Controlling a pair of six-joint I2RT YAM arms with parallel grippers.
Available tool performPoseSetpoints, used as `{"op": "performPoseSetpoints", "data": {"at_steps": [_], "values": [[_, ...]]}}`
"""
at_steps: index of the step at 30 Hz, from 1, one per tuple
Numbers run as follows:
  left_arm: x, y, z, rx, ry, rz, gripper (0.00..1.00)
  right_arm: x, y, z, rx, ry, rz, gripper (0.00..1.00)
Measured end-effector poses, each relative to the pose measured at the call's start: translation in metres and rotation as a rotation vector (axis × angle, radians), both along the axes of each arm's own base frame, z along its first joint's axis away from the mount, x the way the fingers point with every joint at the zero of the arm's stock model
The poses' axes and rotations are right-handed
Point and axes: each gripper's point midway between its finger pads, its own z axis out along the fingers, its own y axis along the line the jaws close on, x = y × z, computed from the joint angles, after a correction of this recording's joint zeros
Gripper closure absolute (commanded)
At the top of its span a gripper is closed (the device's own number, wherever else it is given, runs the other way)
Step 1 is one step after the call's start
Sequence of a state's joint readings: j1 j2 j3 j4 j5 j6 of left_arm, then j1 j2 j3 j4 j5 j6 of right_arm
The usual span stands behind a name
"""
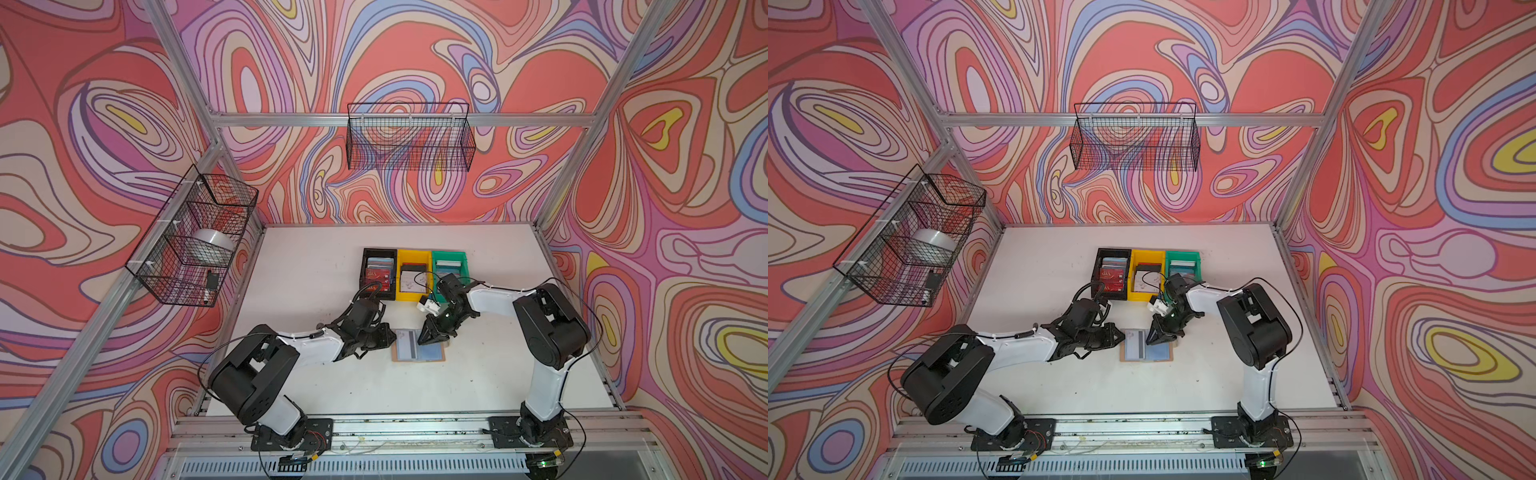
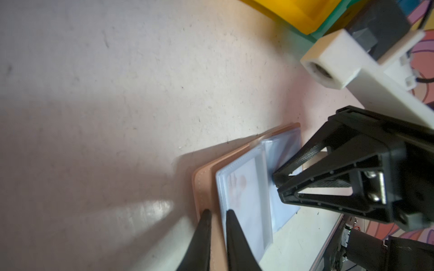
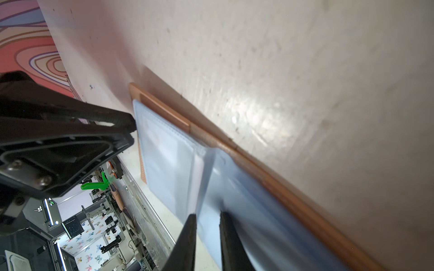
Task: Take the credit cards out of the card holder
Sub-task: Rotate the card holder at the center of the table, then flip over the card slot on the card holder.
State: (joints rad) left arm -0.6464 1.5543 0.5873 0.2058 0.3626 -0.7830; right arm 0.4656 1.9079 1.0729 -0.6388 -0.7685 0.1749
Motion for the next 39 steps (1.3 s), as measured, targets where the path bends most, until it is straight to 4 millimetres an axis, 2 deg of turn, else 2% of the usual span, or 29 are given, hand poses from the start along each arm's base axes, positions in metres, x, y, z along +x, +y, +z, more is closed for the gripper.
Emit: {"op": "performPoseSetpoints", "data": {"at_steps": [4,22,39], "values": [[-0.001,0.000,-0.007,0.009,0.019,-0.003,0.83,-0.001,0.001,0.000,0.004,0.006,0.001,0.78],[0.008,-0.017,-0.002,-0.018,0.015,-0.025,0.83,-0.002,0.002,-0.002,0.015,0.023,0.002,0.79],[0.010,-0.031,0.012,-0.061,-0.010,-0.051,0.83,0.002,-0.012,-0.001,-0.023,0.002,-0.033,0.79]]}}
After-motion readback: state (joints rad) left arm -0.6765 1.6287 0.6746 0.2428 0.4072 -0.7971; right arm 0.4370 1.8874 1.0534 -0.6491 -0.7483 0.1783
